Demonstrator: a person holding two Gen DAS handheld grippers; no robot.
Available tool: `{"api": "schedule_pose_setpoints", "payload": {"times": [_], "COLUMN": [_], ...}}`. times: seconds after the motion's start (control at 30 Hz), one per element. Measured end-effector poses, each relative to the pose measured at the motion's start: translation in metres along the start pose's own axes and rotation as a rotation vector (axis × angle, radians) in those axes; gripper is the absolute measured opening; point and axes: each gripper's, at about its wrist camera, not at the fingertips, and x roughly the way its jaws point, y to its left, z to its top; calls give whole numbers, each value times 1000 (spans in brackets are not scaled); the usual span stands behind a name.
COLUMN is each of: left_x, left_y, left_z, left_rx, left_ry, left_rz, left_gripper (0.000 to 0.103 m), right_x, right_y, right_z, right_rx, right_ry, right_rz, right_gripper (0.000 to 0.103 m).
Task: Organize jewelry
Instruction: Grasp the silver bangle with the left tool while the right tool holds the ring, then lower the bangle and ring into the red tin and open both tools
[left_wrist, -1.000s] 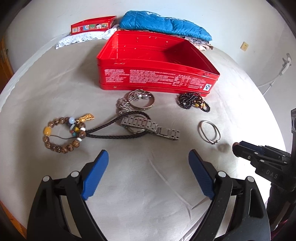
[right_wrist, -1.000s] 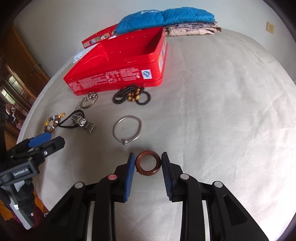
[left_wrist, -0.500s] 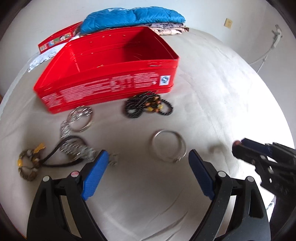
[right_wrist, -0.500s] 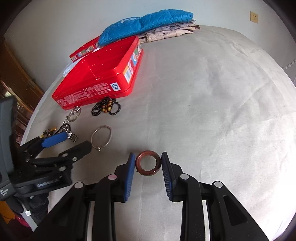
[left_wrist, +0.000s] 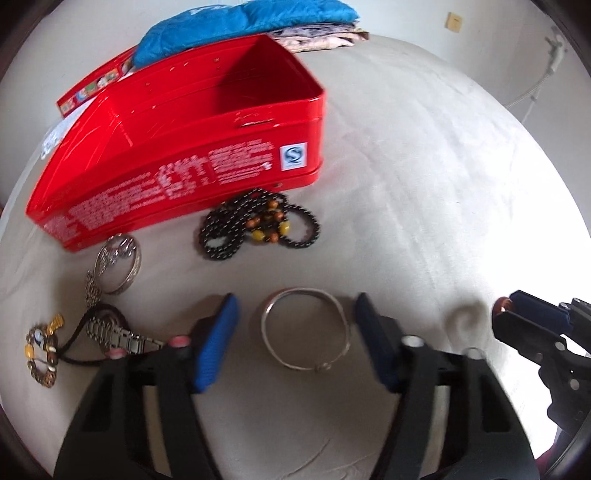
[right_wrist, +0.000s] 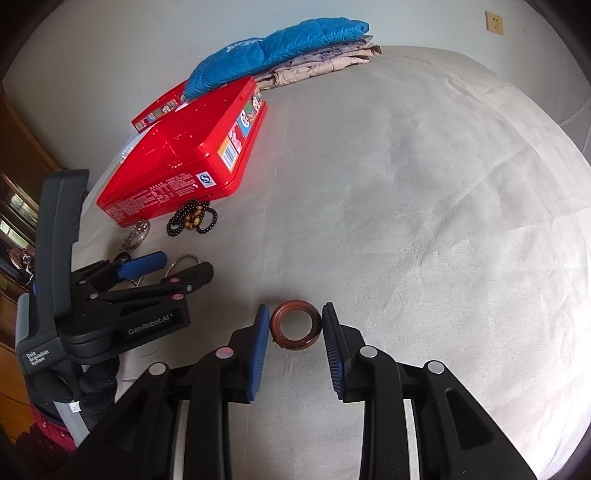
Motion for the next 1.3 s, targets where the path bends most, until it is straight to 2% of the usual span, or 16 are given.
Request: {"api": "schedule_pose_setpoints", "payload": {"times": [0.07,0.4,0.77,1.07,1.3], "left_x": [-2,-13,-49,-80,-94], "left_y": [-2,11,51,107,143], "left_z": [0,-8,-16,9,55], "left_rx": [13,-10,-51,-128,-189], "left_ry": [0,1,-104,-193,-265], "left_rz": [-6,-73,-72,-72,-57], "left_gripper": [46,45,45,45,45], "right_x": [-1,0,2,2,23], "right_y": [2,16,54,104,136], "right_z": [0,2,18,73,127], "right_rx": [-2,-28,-88,-143,-141], "right_ry": [-1,3,-7,-60,-72], "right_rz": [0,0,19,73,121], "right_gripper": [29,29,29,29,29]}}
